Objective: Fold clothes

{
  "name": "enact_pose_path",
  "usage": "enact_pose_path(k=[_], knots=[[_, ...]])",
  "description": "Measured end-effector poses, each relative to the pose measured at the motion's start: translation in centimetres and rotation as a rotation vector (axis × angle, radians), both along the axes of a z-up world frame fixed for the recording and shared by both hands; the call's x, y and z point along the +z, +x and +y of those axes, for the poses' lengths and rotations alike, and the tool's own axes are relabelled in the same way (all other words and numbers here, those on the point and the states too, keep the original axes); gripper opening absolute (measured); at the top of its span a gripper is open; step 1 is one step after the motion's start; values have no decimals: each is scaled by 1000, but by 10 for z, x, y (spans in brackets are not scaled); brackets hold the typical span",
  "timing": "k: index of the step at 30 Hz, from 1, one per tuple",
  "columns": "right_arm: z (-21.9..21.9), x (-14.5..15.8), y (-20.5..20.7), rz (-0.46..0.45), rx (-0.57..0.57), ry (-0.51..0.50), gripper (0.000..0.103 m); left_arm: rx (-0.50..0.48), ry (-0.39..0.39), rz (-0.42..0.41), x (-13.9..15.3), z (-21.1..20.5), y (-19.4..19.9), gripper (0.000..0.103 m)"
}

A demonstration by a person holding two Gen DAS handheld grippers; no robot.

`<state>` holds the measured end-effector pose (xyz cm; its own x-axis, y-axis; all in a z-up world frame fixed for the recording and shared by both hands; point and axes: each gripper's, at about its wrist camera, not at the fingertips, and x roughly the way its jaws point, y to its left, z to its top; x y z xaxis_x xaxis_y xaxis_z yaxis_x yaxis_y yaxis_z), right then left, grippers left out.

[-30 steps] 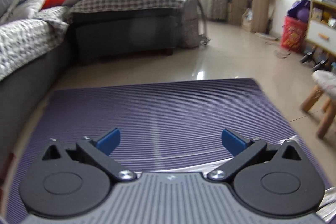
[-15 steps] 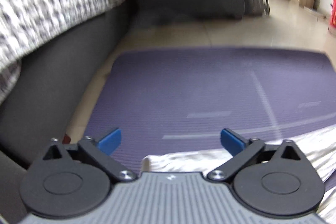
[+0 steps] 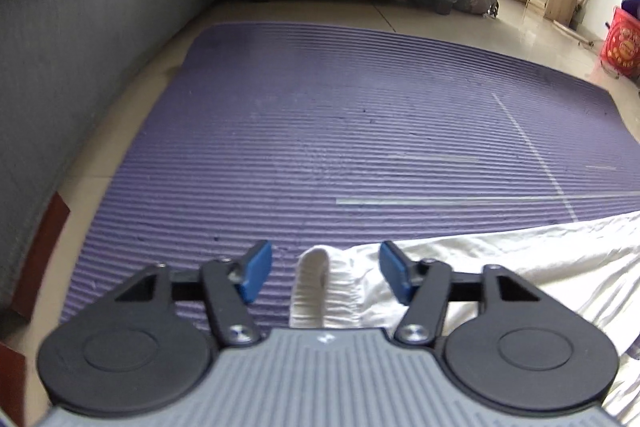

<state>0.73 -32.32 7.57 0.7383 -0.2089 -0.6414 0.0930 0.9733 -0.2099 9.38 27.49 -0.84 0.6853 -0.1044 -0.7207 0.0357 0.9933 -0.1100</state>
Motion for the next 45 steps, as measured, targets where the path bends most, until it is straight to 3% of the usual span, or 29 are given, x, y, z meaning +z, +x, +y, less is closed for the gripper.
enact_pose_path(k=[2,5,12,16,19,22,25,27,28,32,39,43,45], knots=[[-2,-3,3,10,-12,3,102,-5,-38,2,-4,3,1,36],[-4,-7,6,9,-16,-3,102,1,-80,-9,-8,6,2,5],[-22,-12,26,16,-36,-43,100,85,-31,-62,-13,-2,-11,4],[-44,-20,46,50,-27,98,92,94,-6,-68,-13,-5,-13,4],[-63,-33,65,96,-61,258,72,89,-1,-64,-11,-8,-13,4],[-79,-42,81,121,-109,450,70,84,4,-67,-10,-11,-14,4],[-79,-50,90,134,-133,517,68,92,7,-71,-11,-12,-15,4],[-77,-63,97,181,-167,577,37,101,11,-78,-10,-11,-18,4],[-76,-67,97,194,-176,598,5,106,12,-84,-10,-12,-19,4],[-68,-62,81,124,-211,607,6,122,11,-114,-9,-12,-24,4],[-35,-19,49,54,-311,464,5,155,3,-185,-5,-11,-35,4],[-20,-13,67,82,-336,386,6,182,13,-220,-3,-10,-36,4],[-19,-26,96,121,-342,379,6,194,18,-222,-3,-10,-34,4]])
